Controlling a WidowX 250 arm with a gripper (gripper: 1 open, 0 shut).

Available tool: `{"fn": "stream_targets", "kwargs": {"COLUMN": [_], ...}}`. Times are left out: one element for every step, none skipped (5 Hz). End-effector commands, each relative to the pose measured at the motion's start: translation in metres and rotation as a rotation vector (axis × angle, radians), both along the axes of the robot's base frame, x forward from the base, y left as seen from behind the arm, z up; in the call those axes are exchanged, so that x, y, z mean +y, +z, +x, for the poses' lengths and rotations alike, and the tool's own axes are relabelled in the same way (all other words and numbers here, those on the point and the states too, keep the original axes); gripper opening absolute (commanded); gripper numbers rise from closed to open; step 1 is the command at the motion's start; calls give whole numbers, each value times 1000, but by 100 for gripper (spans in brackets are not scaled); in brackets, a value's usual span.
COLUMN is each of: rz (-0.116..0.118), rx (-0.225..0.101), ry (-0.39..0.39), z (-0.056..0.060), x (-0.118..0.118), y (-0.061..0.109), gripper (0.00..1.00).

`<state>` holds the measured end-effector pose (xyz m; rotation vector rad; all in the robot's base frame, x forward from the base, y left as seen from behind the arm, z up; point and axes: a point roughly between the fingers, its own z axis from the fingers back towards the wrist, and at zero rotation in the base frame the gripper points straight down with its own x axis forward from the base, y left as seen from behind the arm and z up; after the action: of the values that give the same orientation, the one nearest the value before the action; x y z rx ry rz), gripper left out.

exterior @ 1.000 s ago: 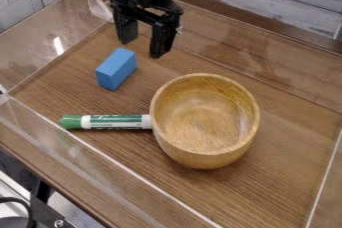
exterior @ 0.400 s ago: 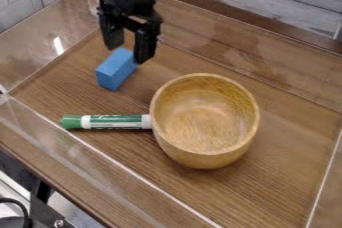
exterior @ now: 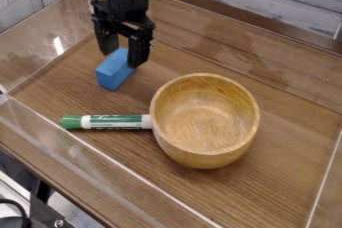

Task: Put the blue block in the brown bowl

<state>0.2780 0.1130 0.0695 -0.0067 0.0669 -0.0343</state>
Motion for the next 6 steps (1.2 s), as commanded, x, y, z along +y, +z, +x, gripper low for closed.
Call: {"fn": "stream_targets", "kwargs": {"rz": [16,14,11,7,4,0], "rx": [-46,-50,-56,-62,-69,-74], "ry": [12,18,18,15,13,12], "z": [7,9,11,14,16,18], "x": [9,14,16,19,21,23], "y": [6,2,0,-3,-6,-9], "gripper": [100,100,100,100,100,100]}}
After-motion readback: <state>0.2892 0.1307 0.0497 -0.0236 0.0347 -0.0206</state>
